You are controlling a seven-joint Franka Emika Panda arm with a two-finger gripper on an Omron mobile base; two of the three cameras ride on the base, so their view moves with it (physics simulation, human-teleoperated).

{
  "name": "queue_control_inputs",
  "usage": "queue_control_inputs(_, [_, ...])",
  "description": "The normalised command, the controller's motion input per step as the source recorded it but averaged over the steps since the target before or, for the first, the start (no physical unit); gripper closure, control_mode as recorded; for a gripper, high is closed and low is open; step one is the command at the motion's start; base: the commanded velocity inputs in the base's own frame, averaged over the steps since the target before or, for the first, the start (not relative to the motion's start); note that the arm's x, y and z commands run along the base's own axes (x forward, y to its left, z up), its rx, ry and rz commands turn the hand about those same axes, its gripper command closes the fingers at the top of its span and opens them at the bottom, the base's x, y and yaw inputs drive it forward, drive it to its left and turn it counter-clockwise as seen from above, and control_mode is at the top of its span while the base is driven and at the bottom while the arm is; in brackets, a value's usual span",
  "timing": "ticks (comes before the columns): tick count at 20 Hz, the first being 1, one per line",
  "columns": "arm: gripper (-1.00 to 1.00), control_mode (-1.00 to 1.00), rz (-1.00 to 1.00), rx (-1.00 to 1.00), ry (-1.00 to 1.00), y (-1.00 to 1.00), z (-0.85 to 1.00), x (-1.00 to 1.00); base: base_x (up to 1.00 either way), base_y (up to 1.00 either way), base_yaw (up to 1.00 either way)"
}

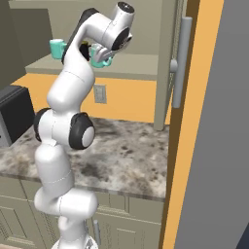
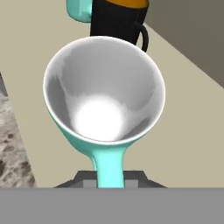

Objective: Pick the mug on the counter and place it in the cabinet with the handle facing the right, like the mugs already inside.

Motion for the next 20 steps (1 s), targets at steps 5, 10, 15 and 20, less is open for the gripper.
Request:
queue_control_inputs(5, [-1.0,-1.0,0.02,-0.04,0.0,0.0,0.0,0.0,0.0,0.0,0.0])
queue_control_inputs(10, [-1.0,-1.0,0.02,-0.03,0.0,-0.02,0.0,0.0,0.0,0.0,0.0])
queue_control_inputs(15, [-1.0,-1.0,0.06,-0.01,0.0,-0.03,0.0,0.0,0.0,0.0,0.0])
queue_control_inputs(20, [-1.0,-1.0,0.13,0.0,-0.04,-0.26,0.0,0.0,0.0,0.0,0.0])
